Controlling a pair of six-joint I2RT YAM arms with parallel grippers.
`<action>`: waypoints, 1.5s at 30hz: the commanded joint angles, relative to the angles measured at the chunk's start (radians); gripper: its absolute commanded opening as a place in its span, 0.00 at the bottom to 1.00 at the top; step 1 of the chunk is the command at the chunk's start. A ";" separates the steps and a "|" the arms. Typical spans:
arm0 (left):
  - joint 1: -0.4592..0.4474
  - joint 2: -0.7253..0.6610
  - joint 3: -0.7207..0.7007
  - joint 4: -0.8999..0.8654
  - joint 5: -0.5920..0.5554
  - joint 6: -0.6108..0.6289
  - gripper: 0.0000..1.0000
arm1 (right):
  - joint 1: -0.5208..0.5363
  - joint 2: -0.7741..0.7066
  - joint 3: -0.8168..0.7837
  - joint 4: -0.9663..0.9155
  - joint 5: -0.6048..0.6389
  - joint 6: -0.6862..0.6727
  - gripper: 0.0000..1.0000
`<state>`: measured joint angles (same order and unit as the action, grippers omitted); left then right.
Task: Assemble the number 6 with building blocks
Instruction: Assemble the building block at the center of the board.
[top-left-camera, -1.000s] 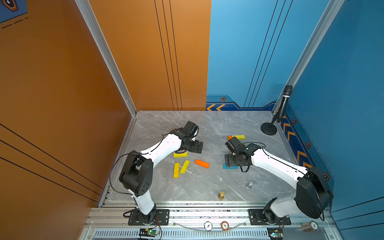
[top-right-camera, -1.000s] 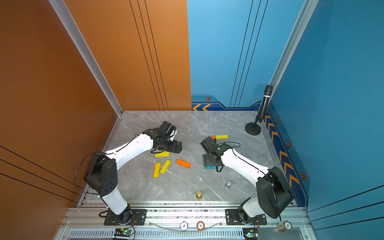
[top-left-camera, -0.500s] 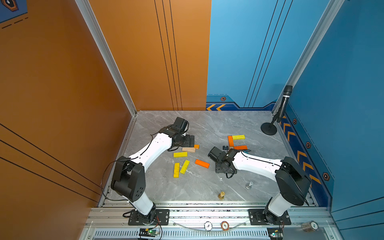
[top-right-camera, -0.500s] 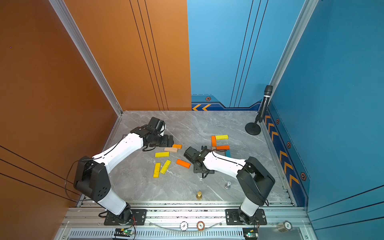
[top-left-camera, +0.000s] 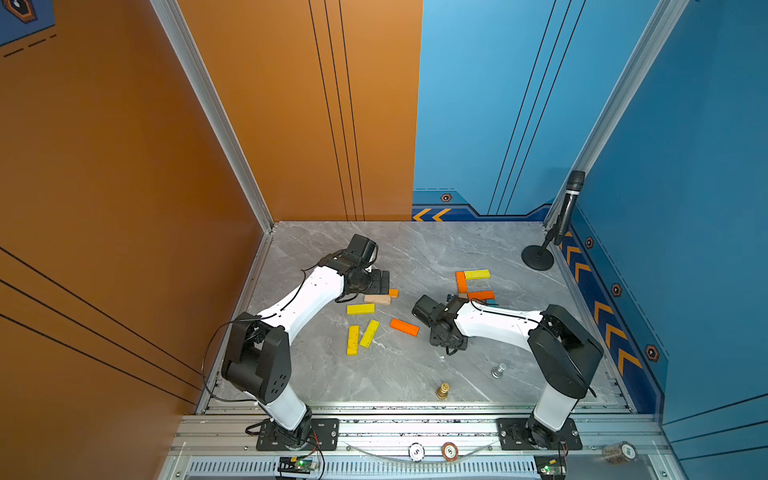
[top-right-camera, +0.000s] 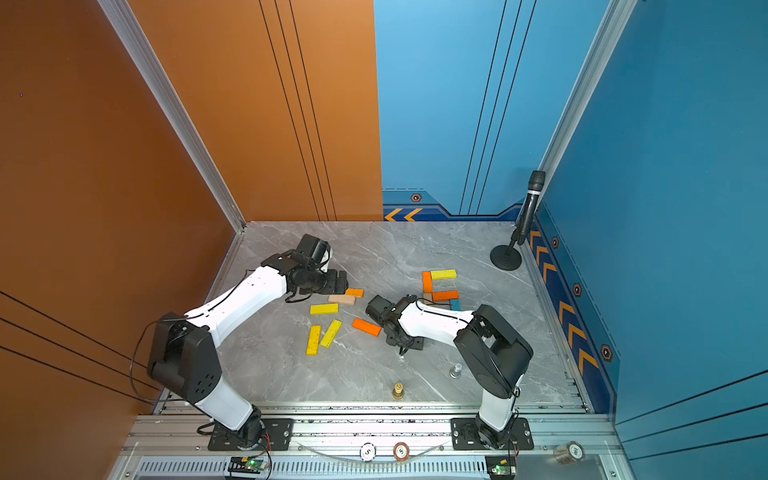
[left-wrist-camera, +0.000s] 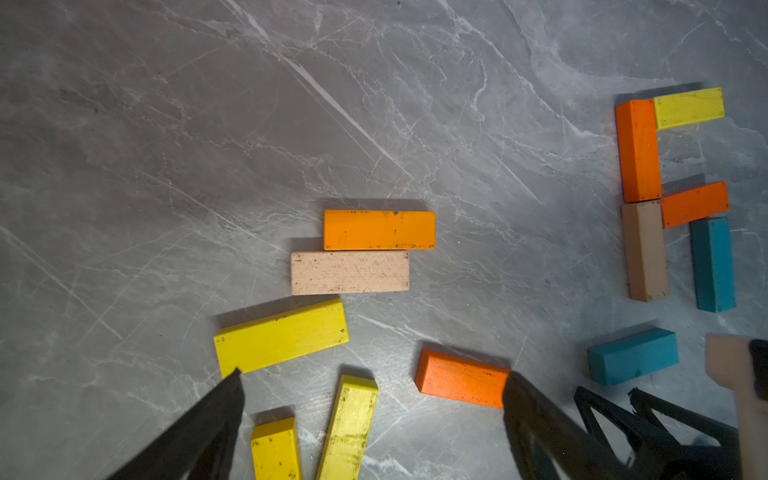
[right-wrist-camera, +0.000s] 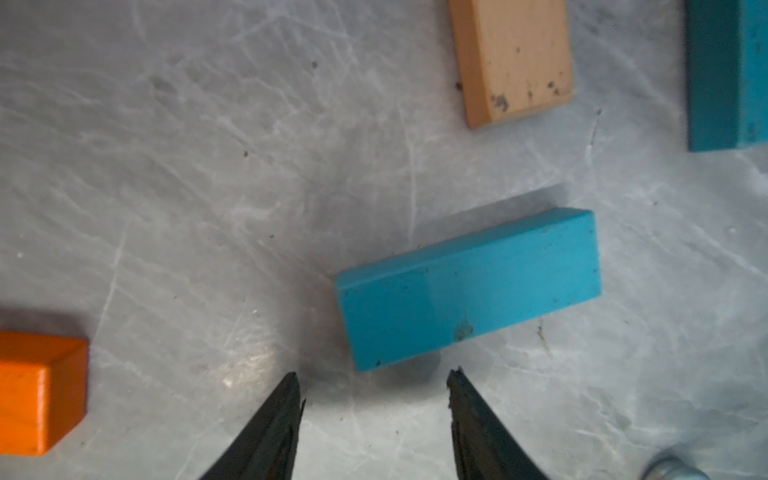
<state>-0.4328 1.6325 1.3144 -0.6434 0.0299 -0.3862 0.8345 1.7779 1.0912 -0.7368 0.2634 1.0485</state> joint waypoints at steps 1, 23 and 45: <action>0.003 -0.005 -0.008 0.007 0.018 -0.003 0.97 | -0.020 0.009 -0.011 0.025 0.000 0.030 0.57; 0.002 0.023 -0.001 0.012 0.022 -0.003 0.97 | -0.104 -0.014 -0.080 0.052 -0.009 -0.022 0.56; -0.009 0.021 -0.004 0.023 0.033 0.000 0.97 | -0.186 -0.077 -0.125 0.051 0.010 -0.118 0.56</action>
<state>-0.4347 1.6485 1.3144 -0.6285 0.0456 -0.3859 0.6613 1.7180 0.9947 -0.6430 0.2596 0.9836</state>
